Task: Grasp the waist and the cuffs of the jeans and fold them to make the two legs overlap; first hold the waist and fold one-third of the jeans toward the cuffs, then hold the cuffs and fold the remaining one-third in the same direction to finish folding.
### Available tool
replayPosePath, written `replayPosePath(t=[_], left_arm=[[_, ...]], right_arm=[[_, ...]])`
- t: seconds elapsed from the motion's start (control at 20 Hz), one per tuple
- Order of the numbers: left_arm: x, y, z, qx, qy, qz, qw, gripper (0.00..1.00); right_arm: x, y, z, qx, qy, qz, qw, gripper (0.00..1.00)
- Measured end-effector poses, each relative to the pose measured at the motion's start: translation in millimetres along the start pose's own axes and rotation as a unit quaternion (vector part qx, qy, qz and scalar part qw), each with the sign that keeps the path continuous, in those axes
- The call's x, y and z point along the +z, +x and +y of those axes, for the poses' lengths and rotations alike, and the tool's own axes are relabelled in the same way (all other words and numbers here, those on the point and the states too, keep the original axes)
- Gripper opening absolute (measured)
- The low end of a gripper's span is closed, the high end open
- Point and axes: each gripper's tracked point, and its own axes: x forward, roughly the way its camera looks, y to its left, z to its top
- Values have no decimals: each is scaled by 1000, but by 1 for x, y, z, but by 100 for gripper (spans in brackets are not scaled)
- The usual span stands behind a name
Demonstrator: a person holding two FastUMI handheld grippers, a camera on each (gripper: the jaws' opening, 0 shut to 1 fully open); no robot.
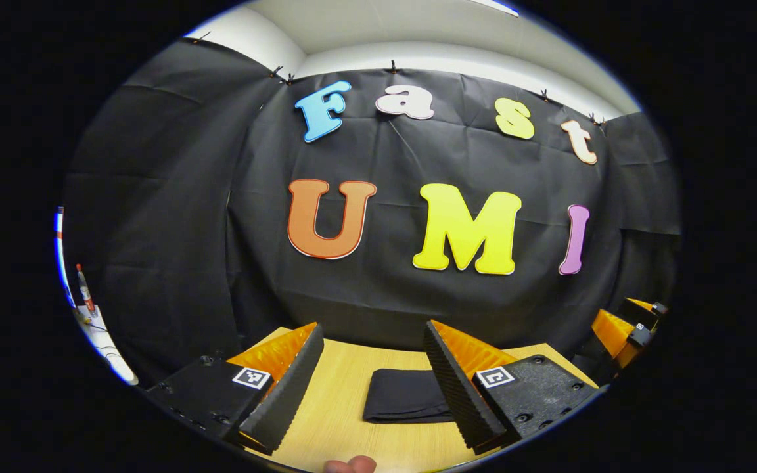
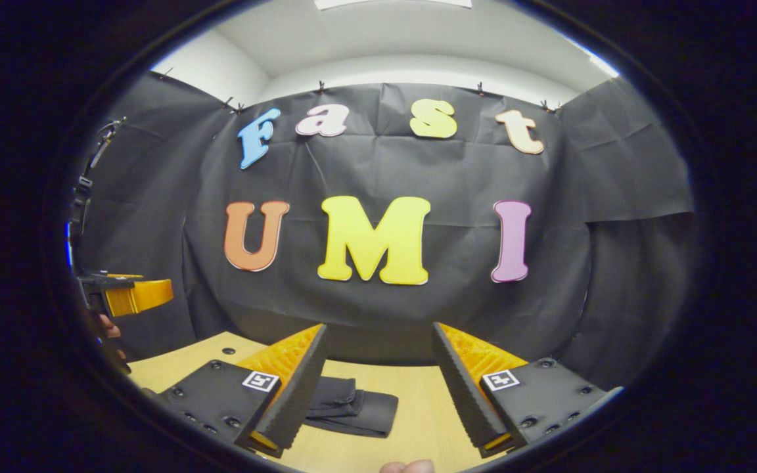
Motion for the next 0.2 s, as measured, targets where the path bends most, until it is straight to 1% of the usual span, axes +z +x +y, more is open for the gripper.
replayPosePath(t=[0.1, 0.2], left_arm=[[1, -3, 4, 2, 1, 0, 1000, 98], [7, -6, 4, -4, -2, -10, 1000, 98]], right_arm=[[-5, -1, 6, 6, 6, 9, 1000, 96], [-4, -3, 7, 5, 11, 6, 1000, 96]])
